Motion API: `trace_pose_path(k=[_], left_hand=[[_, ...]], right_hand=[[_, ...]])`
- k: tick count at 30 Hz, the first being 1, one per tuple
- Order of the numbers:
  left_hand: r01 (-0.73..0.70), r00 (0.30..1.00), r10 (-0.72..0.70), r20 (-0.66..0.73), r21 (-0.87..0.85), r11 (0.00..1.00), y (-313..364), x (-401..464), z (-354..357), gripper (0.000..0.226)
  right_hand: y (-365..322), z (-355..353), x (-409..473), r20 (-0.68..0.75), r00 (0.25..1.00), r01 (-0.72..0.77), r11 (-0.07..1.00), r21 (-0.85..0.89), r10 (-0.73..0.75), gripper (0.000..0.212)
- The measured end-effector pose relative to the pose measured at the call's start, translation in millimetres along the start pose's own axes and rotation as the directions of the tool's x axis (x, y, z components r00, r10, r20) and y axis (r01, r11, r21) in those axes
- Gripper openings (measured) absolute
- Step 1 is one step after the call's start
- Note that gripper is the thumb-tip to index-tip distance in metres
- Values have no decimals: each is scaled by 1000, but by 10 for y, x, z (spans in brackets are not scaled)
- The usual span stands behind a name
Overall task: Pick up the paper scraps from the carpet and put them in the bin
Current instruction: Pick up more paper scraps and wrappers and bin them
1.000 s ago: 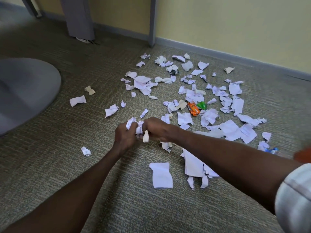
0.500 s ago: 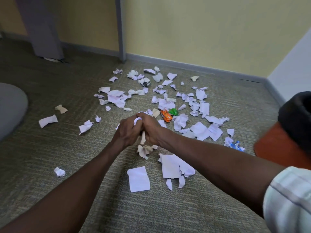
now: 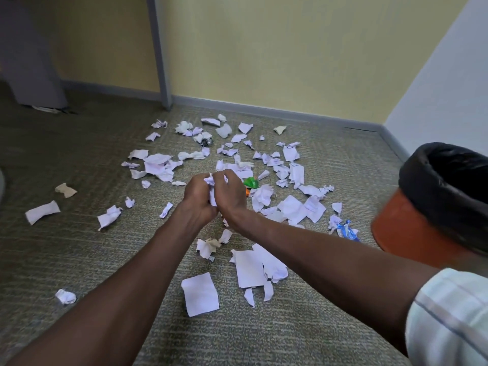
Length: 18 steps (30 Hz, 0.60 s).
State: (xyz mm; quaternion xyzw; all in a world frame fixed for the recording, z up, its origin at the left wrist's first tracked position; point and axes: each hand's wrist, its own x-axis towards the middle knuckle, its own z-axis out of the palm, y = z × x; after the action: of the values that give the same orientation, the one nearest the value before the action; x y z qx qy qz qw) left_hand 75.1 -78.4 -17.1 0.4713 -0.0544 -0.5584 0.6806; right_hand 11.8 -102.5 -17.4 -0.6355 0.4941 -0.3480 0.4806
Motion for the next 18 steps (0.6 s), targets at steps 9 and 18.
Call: trace_pose_path(k=[9, 18], left_hand=[[153, 988, -144, 60, -204, 967, -71, 10, 241, 33], [209, 977, -188, 103, -256, 944, -174, 13, 570, 39]], right_hand=[[23, -161, 32, -59, 997, 51, 995, -89, -56, 37], [-8, -525, 233, -176, 973, 96, 953, -286, -150, 43]])
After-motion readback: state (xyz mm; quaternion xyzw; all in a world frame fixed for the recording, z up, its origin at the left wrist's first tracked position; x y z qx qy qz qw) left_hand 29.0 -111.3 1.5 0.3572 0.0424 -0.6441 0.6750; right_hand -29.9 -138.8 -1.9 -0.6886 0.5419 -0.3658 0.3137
